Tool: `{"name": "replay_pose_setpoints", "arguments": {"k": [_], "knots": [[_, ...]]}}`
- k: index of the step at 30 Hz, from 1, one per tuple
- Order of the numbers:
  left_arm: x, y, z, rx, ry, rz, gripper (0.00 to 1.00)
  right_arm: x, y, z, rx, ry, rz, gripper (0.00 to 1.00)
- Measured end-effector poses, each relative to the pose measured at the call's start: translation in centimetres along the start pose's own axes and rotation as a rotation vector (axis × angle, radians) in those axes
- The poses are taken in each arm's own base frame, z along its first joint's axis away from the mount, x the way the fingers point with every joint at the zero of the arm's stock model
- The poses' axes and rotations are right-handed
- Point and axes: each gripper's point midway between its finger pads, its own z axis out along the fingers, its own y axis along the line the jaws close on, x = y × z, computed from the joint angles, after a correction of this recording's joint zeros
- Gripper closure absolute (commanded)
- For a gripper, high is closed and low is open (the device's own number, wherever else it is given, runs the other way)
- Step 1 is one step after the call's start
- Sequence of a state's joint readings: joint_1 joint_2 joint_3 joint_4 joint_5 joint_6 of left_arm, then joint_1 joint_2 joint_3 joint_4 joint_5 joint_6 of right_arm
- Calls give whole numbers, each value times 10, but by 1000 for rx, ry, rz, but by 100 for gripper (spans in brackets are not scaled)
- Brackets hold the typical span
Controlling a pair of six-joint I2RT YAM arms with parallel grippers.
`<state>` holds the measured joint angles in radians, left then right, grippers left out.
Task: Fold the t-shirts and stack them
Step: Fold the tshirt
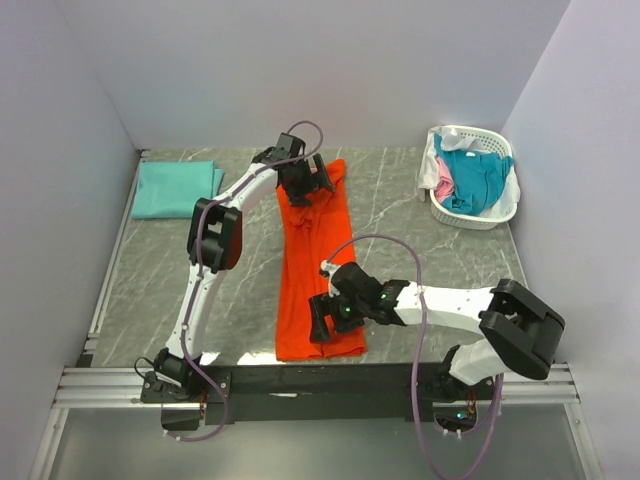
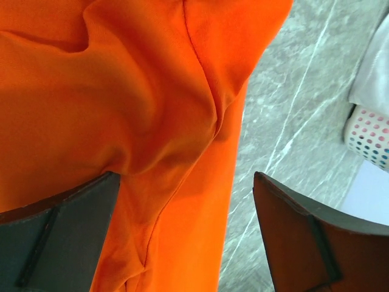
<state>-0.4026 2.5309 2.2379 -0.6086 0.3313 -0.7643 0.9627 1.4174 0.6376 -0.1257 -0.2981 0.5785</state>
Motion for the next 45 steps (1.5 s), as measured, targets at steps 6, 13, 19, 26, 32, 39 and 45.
{"name": "replay_pose_setpoints", "arguments": {"k": [6,13,19,26,32,39,45], "knots": [[-12,-3,3,30,-21,-17,0,-7,-7,-9,88,-5,7,11],[-34,-3,2,63,-80,-35,1,-46,12,-51,91,-176,-24,8],[-46,-10,-11,74,-120,-21,1,-82,20,-101,64,-392,4,5],[-42,-55,-109,94,-212,34,1,-81,-11,-111,135,-449,83,4],[49,-32,-211,54,-274,20,1,-55,-32,-102,152,-418,126,6],[177,71,-227,-122,-213,-123,3,-26,-46,-85,141,-331,174,11],[270,129,-234,-224,-73,-206,10,6,-57,-67,120,-249,239,14]]}}
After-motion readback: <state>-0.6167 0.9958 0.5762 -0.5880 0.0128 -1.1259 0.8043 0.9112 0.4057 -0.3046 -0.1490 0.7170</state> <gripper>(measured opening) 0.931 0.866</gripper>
